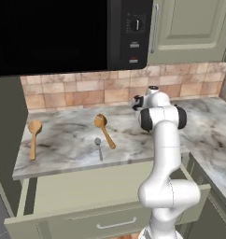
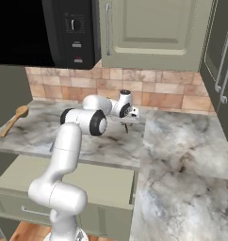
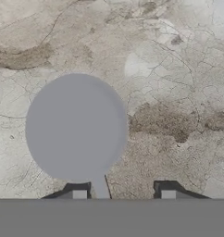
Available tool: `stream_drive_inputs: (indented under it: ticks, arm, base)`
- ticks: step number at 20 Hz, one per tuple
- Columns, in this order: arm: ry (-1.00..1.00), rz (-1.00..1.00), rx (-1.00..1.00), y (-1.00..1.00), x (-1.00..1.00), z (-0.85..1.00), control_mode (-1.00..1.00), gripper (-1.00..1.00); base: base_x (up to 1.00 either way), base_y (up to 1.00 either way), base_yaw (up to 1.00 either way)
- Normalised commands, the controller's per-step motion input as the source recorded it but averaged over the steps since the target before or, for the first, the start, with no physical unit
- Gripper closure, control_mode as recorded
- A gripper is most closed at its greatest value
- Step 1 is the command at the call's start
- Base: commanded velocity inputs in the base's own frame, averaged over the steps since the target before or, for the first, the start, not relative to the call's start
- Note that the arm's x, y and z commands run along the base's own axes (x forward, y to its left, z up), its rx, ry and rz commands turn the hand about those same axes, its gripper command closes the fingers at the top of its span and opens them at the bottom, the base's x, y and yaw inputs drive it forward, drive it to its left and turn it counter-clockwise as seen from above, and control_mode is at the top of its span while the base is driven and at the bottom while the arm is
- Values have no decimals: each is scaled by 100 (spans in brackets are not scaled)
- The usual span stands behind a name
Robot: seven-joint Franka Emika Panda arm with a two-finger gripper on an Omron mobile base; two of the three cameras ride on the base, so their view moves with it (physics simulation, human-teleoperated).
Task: Organize the utensils by type. Pick up the wooden spoons from the counter and place them in the open cabinet. Then pick up the metallic utensils from the counter and place them in the open drawer.
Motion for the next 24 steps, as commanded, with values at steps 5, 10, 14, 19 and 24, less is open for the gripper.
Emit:
stream_drive_inputs:
  ticks: [5, 10, 14, 19, 24]
  arm:
    - [0, -8, -1, 61, -25, -69, -100, 100]
    - [0, -8, 1, 48, -79, -44, -100, 100]
    - [0, -1, 3, 33, -100, -4, -100, 100]
    - [-5, 0, 2, 38, -100, 47, -100, 100]
    - [-8, -4, 9, 9, -100, 99, -100, 100]
  base:
    - [0, 0, 0]
    - [0, 0, 0]
    - [0, 0, 0]
    - [0, 0, 0]
    - [0, 0, 0]
